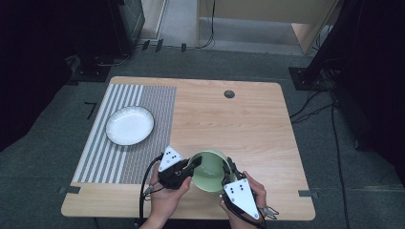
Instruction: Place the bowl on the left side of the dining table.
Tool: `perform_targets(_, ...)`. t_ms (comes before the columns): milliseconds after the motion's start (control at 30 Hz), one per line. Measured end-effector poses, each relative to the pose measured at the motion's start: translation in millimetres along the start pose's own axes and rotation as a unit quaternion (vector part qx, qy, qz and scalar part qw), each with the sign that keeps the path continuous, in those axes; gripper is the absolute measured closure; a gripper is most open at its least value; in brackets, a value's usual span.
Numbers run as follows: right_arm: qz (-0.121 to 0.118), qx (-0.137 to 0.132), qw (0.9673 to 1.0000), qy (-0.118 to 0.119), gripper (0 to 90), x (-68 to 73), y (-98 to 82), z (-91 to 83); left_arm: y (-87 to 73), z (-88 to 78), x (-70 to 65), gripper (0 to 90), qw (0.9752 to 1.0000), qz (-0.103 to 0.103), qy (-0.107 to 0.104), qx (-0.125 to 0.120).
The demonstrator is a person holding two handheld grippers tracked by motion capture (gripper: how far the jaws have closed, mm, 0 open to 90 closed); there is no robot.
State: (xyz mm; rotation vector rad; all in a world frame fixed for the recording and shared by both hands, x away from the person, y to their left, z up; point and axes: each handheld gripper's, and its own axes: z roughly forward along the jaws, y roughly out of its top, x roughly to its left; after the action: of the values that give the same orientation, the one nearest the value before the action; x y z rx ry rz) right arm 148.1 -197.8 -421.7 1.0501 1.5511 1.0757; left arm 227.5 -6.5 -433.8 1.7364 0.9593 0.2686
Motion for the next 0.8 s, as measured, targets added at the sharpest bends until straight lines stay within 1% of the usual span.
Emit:
perform_targets(67, 0.005, 0.003, 1.0000, 0.002, 84.9, 1.2, -0.5, 1.0, 0.7, -1.4, -0.4, 83.8, 0.9999, 0.011, 0.009, -0.003)
perform_targets(100, 0.007, 0.004, 1.0000, 0.003, 84.9, 1.4, -0.6, 1.4, 1.2, -1.9, -1.2, 83.9, 0.9997, 0.019, 0.014, -0.005)
perform_targets(133, 0.016, 0.007, 0.9998, 0.005, 84.9, 1.3, -0.8, 1.5, 1.4, -2.0, -1.7, 83.8, 0.9996, 0.024, 0.017, -0.005)
perform_targets(167, 0.020, 0.009, 0.9997, 0.008, 84.8, 0.8, -1.0, 1.8, 1.7, -2.4, -2.5, 83.9, 0.9992, 0.033, 0.022, -0.007)
perform_targets(200, 0.034, 0.015, 0.9992, 0.014, 84.4, -0.5, -1.6, 2.6, 1.6, -2.9, -2.8, 83.8, 0.9989, 0.039, 0.025, -0.009)
perform_targets(233, 0.034, 0.015, 0.9992, 0.014, 84.4, -0.5, -1.6, 2.6, 1.5, -3.5, -3.2, 83.8, 0.9985, 0.046, 0.029, -0.013)
perform_targets(300, 0.047, 0.020, 0.9985, 0.022, 83.8, -1.5, -1.2, 2.7, 1.9, -5.2, -3.8, 83.8, 0.9976, 0.056, 0.035, -0.020)
perform_targets(333, 0.055, 0.022, 0.9978, 0.031, 82.8, -2.5, -0.5, 2.8, 2.2, -6.0, -3.9, 83.8, 0.9973, 0.059, 0.038, -0.023)
perform_targets(433, 0.064, 0.025, 0.9969, 0.038, 81.5, -2.8, 0.4, 2.9, 3.7, -8.9, -4.1, 83.9, 0.9957, 0.072, 0.049, -0.032)
perform_targets(467, 0.068, 0.027, 0.9965, 0.041, 78.5, -3.0, 0.7, 2.9, 4.1, -10.2, -3.1, 83.9, 0.9951, 0.073, 0.055, -0.036)
perform_targets(500, 0.072, 0.029, 0.9961, 0.041, 73.7, -3.5, 1.0, 3.1, 4.5, -11.0, -1.8, 83.9, 0.9950, 0.073, 0.057, -0.037)
perform_targets(533, 0.076, 0.032, 0.9957, 0.042, 70.8, -3.7, 1.2, 3.4, 5.2, -11.8, 0.7, 83.9, 0.9952, 0.068, 0.058, -0.040)
perform_targets(567, 0.086, 0.037, 0.9945, 0.046, 63.3, -5.0, 1.6, 4.7, 5.5, -12.6, 2.3, 83.9, 0.9951, 0.067, 0.060, -0.041)
perform_targets(600, 0.086, 0.037, 0.9945, 0.046, 63.3, -5.0, 1.6, 4.7, 5.8, -13.7, 4.2, 83.9, 0.9949, 0.067, 0.062, -0.042)
perform_targets(633, 0.088, 0.040, 0.9942, 0.048, 59.6, -5.6, 1.9, 5.0, 6.3, -14.6, 6.6, 83.9, 0.9950, 0.065, 0.064, -0.043)
perform_targets(733, 0.090, 0.049, 0.9935, 0.048, 42.8, -6.3, 2.7, 6.6, 7.1, -16.8, 11.6, 83.9, 0.9946, 0.062, 0.070, -0.045)
perform_targets(767, 0.093, 0.052, 0.9930, 0.053, 36.7, -6.6, 2.6, 7.8, 7.4, -17.2, 12.9, 83.9, 0.9946, 0.061, 0.071, -0.045)
perform_targets(800, 0.095, 0.054, 0.9922, 0.059, 32.6, -7.2, 2.6, 8.5, 7.8, -17.9, 14.7, 83.9, 0.9947, 0.059, 0.072, -0.045)
